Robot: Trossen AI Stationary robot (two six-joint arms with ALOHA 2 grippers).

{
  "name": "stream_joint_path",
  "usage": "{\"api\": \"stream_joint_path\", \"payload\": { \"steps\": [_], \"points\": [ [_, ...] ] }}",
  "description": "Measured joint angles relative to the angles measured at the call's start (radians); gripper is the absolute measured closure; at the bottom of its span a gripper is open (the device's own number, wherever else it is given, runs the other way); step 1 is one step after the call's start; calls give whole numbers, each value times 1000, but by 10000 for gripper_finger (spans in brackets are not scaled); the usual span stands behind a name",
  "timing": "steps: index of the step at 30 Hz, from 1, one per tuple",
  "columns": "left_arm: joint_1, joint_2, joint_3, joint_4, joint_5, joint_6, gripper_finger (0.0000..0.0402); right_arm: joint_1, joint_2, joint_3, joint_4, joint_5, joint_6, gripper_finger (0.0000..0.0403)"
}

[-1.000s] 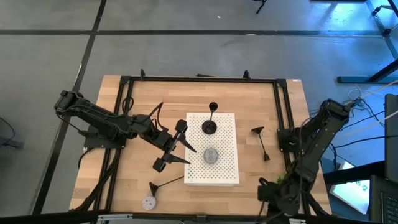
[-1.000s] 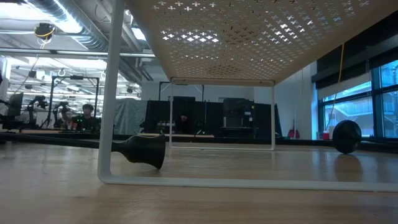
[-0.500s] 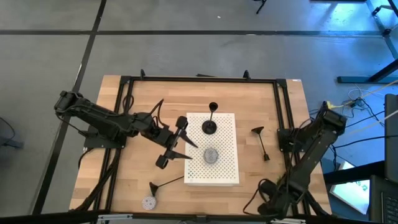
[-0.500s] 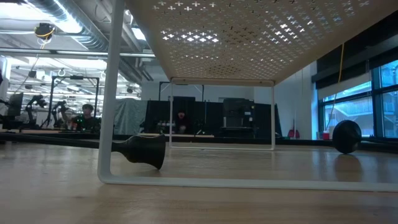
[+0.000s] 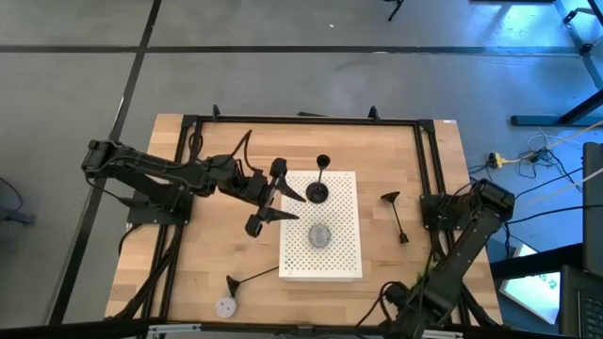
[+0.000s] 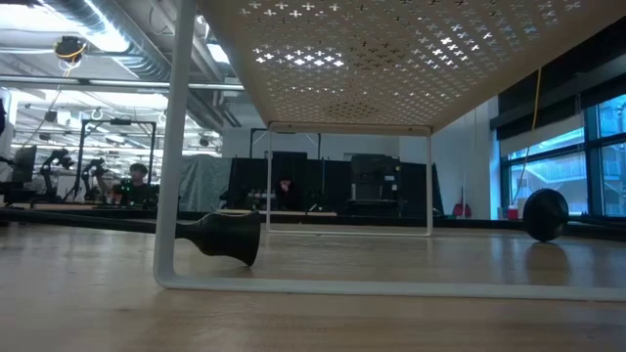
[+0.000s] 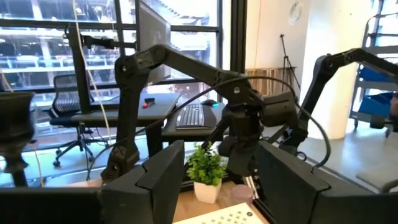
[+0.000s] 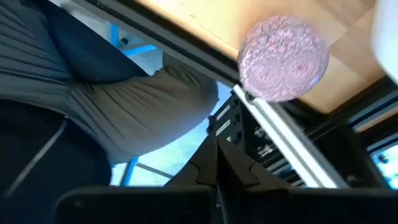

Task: Pick & Place candle stick holders
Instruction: Put the purple scented candle on the shelf

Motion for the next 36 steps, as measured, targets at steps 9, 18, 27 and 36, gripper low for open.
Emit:
{"api": "stream_joint_path", "payload": {
  "steps": [9,18,27,36],
  "points": [
    [29,-4,0,-20,2,-4,206,9,0,47,-86,-8,164,402],
    [27,-4,0,-26,3,-5,206,45,2,31,-177,-8,258,402],
    [27,-4,0,-30,3,-6,206,45,98,28,-263,-116,81,402],
    [27,-4,0,-30,2,-8,206,46,145,28,-359,-116,-1,402]
  ]
}}
